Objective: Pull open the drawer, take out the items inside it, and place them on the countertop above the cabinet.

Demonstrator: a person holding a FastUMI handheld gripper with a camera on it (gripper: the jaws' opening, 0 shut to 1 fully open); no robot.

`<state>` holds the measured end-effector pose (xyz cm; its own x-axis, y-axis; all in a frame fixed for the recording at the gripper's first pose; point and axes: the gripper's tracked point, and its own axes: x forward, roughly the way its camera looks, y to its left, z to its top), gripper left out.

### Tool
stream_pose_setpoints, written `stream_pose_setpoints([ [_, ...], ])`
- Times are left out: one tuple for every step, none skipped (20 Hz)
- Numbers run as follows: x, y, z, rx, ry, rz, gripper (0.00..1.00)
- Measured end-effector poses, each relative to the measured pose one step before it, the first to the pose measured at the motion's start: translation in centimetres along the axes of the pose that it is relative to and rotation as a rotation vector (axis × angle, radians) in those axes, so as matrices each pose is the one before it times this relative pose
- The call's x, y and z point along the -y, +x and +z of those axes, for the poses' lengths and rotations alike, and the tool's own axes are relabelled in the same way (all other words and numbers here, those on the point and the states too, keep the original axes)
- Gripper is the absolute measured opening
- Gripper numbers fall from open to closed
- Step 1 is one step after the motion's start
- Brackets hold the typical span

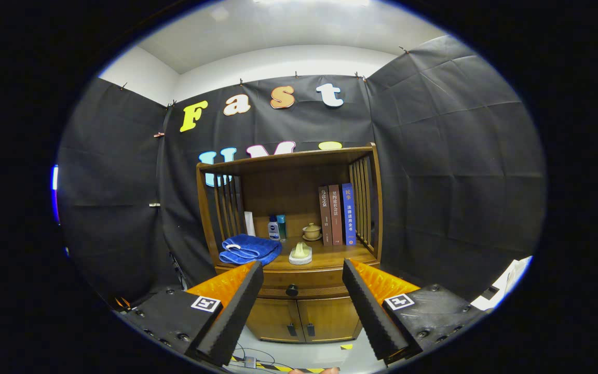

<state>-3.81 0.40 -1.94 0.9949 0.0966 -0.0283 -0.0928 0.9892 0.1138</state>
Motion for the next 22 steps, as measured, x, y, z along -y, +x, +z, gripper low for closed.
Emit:
stream_pose_setpoints([
  [-0.074,-0.022,-0.066,-0.00009,0.00092,0.00193,0.99],
  [-0.078,-0.056,0.002,-0.00044,0.00023,0.00235,0.99],
  [0.087,-0.045,0.073,0.00269,-0.00079,-0.00304,0.99],
  [0.154,0.123,0.003,0.00310,0.00135,-0.00155,0.99],
  [0.036,0.028,-0.002,-0.00021,0.00474,0.00001,0.99],
  [0.046,-0.016,-0.144,-0.00446,0.00599,-0.00013,0.99],
  [0.092,0.068,-0.169,-0.00412,0.00600,-0.00003,0.99],
  [0.242,-0.038,0.039,-0.00056,0.00647,-0.00419,0.99],
  [0.287,-0.015,0.150,0.00220,0.00663,-0.00603,0.99],
  [0.281,0.028,0.158,0.00619,0.00800,-0.00926,0.99],
  [0.136,0.009,0.181,0.00372,0.00494,-0.00251,0.99],
  [0.044,-0.005,0.059,0.00175,0.00075,-0.00116,0.99],
  [0.100,0.014,0.034,-0.00001,-0.00106,-0.00366,0.99],
  [0.110,0.025,0.005,-0.00096,-0.00033,0.00010,0.99],
  [0.025,0.020,-0.033,-0.00323,0.00107,0.00014,0.99],
  [-0.029,-0.095,-0.144,-0.00680,-0.00269,0.00095,0.99],
  [0.020,-0.041,0.001,-0.00027,-0.00413,-0.00055,0.99],
  [-0.050,-0.023,0.189,-0.00007,-0.00433,0.00006,0.99],
  [-0.145,-0.052,0.129,0.00217,-0.00308,0.00320,0.99],
  [-0.355,-0.053,0.154,0.00404,-0.00155,0.00349,0.99],
  [-0.395,-0.063,0.277,0.00392,-0.00304,0.00848,0.99],
  [-0.286,-0.034,0.068,0.00029,-0.00726,0.00671,0.99],
])
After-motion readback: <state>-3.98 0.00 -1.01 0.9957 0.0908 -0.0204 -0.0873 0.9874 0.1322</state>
